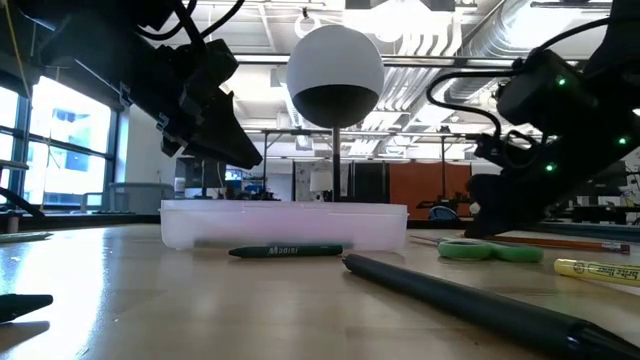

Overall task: Pick & place school supplies into a supply box
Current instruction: Put the left orange pencil into the pink supply box, then put the left light blue pencil into the pink supply box

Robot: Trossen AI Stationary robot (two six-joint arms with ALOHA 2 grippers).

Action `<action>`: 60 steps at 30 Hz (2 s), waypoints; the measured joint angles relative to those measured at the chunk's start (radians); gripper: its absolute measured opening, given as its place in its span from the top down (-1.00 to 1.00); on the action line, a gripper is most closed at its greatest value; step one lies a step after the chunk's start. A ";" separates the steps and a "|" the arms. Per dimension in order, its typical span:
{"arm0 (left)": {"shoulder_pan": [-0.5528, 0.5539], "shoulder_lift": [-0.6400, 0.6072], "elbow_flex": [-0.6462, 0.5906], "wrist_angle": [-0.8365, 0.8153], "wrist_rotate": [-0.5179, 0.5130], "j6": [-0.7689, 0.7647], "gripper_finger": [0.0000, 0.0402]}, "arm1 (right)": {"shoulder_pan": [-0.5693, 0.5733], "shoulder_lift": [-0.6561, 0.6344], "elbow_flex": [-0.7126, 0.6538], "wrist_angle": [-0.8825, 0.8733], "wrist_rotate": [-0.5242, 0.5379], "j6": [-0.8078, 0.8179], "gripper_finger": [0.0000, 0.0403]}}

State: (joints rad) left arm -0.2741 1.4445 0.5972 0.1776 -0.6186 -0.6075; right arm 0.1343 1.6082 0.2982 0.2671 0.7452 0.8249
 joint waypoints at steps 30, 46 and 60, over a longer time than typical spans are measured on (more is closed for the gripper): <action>-0.001 -0.392 0.000 -0.366 -0.052 0.079 0.31 | 0.021 -0.052 0.564 -0.028 -0.177 -0.703 1.00; -0.001 -0.669 0.000 -0.585 -0.169 0.008 0.31 | -0.040 0.514 1.061 -0.054 -0.522 -0.882 0.99; -0.001 -0.668 0.000 -0.619 -0.102 -0.005 0.31 | -0.060 0.565 1.083 -0.061 -0.541 -0.878 0.68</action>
State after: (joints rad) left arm -0.2750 0.7761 0.5972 -0.4411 -0.7208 -0.6126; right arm 0.0743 2.1735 1.3811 0.2063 0.2046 -0.0528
